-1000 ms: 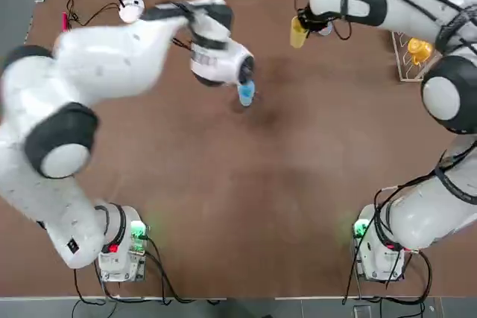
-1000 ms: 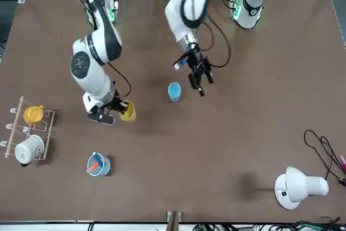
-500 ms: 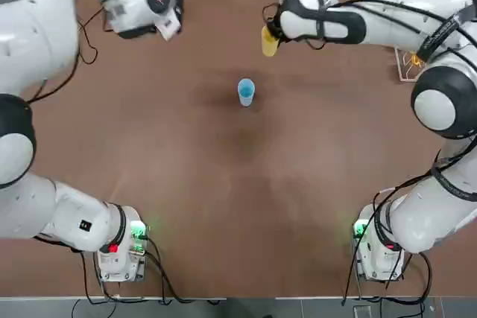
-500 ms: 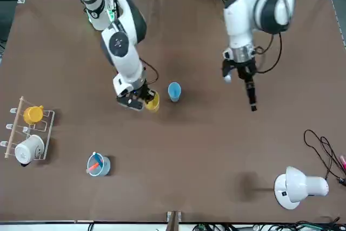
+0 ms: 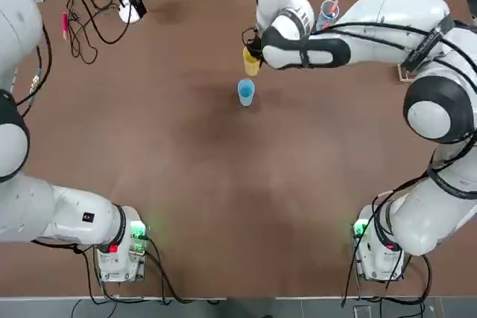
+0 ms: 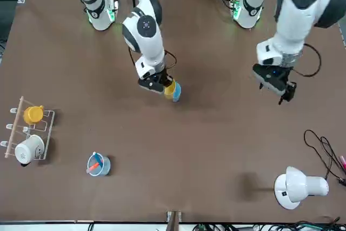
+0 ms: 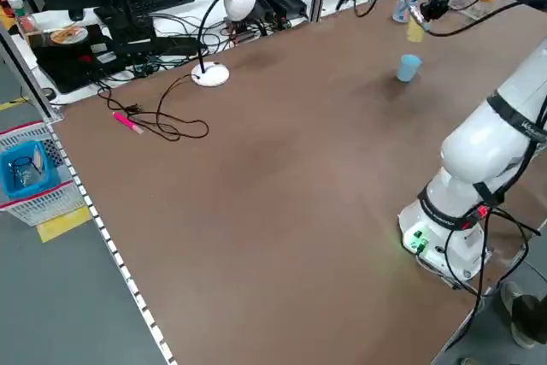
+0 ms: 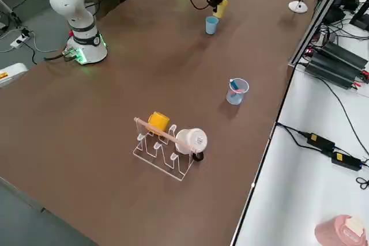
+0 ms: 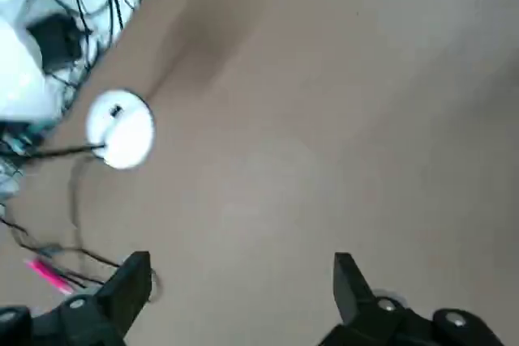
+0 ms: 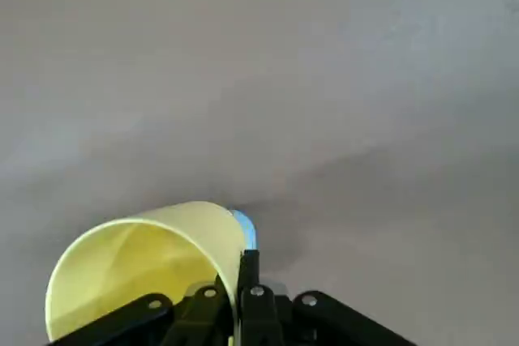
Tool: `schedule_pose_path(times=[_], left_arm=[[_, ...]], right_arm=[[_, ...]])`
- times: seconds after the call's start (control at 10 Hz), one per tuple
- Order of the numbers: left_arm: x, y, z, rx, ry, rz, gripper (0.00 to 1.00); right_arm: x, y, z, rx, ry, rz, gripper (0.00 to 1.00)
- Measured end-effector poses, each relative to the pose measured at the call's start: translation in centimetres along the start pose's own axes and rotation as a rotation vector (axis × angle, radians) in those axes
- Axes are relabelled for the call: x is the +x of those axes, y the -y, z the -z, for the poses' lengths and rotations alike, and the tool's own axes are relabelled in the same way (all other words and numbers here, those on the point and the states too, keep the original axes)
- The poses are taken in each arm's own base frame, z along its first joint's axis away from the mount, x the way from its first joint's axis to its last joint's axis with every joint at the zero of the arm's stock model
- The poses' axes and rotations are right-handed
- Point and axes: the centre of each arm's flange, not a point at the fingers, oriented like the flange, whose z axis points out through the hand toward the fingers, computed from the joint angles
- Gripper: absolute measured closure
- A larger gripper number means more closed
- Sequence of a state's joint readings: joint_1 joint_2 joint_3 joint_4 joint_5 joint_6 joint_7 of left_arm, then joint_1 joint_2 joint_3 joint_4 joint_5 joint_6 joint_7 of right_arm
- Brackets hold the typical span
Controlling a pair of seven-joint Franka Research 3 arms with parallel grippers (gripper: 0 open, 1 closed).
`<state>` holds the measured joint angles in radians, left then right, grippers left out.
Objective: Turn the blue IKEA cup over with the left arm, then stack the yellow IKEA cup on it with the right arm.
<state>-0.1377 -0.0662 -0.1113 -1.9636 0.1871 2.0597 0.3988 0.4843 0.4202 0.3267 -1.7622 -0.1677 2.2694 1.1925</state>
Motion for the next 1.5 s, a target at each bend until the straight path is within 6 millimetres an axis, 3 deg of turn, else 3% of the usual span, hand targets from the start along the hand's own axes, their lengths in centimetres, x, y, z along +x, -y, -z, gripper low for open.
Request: schedule_pose_path(times=[0.3,0.6,0.8,1.1,1.5], left_arm=[[-2.4,4.0,3.7,-0.115,0.117,0.394,0.01],[-3.0,5.1,9.0,-0.137,0.146,0.515,0.01],[-3.1,5.3,9.4,-0.154,0.145,0.578,0.01],[-5.3,9.0,8.1,-0.157,0.164,0.660,0.01],[-3.6,9.8,7.6,-0.202,0.092,0.739,0.01]], right_arm=[[-0.7,0.3,-1.6,-0.013,0.006,-0.010,0.96],[-1.8,0.9,-1.7,-0.013,0.007,-0.020,0.96],[-2.9,1.3,-1.9,-0.016,0.010,-0.021,0.96],[-3.1,1.0,-2.8,-0.043,-0.005,-0.001,0.96],[-3.2,0.7,-4.1,-0.062,-0.005,0.000,0.96]])
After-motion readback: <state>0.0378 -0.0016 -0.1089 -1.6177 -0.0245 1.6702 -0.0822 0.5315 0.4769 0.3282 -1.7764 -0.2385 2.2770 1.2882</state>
